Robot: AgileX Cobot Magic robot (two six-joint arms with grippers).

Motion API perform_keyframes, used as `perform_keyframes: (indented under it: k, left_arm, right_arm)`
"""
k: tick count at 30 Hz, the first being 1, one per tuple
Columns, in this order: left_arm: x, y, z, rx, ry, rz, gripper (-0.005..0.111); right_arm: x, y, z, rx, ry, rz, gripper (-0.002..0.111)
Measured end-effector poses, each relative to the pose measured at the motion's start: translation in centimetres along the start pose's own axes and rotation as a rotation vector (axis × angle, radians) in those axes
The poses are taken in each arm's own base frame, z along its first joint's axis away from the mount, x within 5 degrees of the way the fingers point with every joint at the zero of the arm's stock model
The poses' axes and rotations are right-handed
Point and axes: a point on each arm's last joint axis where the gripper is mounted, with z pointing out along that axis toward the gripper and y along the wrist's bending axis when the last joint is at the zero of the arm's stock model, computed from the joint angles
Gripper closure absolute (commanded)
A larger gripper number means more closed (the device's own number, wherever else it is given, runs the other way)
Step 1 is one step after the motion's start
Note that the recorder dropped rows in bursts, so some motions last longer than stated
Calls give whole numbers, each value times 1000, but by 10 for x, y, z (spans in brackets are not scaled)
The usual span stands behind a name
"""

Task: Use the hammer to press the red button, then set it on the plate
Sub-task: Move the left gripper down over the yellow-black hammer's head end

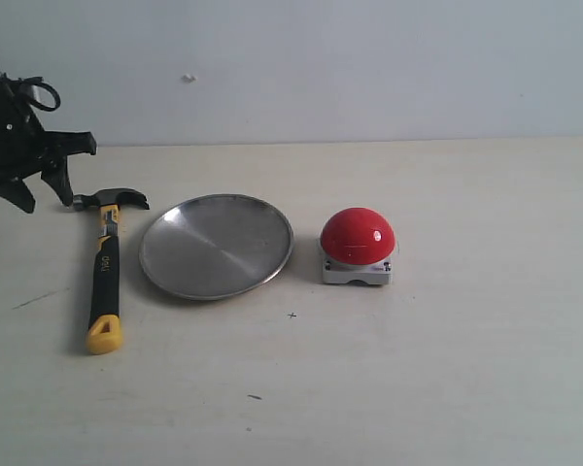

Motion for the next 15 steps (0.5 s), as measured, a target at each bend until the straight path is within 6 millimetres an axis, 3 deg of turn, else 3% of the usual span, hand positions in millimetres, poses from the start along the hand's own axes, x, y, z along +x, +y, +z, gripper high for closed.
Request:
perform_keyframes:
  k: [6,10,15]
  left_arm:
    - [-12,-14,-7,22,-40,-10,57]
    - [-15,-22,6,17,5,-7,47]
    - [-20,-30,29,8,59,-10,46]
  right_arm:
    - [0,0,0,0,0,0,108]
    - [0,0,0,0,0,0,108]
    - [0,0,0,0,0,0,108]
